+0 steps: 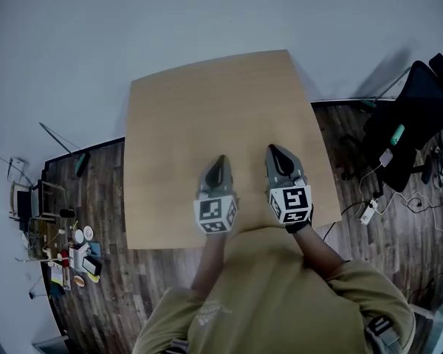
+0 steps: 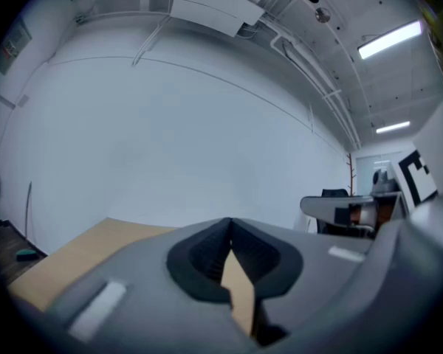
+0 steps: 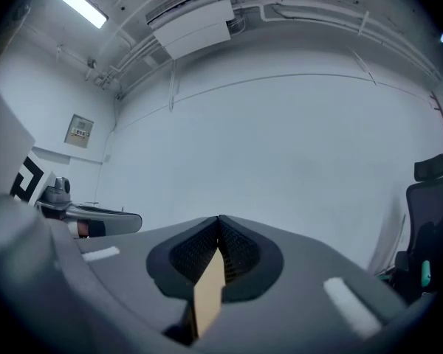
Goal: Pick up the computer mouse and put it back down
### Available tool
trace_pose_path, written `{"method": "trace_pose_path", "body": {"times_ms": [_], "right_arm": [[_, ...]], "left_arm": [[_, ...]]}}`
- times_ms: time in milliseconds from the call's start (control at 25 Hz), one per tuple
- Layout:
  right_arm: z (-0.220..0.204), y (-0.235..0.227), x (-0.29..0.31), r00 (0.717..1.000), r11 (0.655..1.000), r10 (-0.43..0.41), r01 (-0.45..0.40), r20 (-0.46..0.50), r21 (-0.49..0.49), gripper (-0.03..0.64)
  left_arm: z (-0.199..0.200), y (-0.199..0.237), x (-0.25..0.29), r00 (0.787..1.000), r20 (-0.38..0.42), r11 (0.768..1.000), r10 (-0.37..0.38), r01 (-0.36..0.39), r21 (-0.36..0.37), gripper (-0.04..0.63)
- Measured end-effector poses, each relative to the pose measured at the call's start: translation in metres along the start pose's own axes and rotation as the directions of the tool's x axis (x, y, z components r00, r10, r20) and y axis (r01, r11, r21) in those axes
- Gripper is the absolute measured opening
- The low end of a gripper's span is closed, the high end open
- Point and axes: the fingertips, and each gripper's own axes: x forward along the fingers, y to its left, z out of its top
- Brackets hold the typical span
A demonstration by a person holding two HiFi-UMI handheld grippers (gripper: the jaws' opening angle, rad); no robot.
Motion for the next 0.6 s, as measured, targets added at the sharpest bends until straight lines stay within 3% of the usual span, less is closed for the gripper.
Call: {"method": "trace_pose_path", "body": {"times_ms": [600], "right_arm": [[-0.001,0.053,-0.015,1.000,1.000,-0.002,0.002,-0.010,-0.003,0.006]], "left_arm": [[0.002,0.025,-0.053,1.000,0.019,1.000,-0.010,0.011,-0.024,0.000]]}}
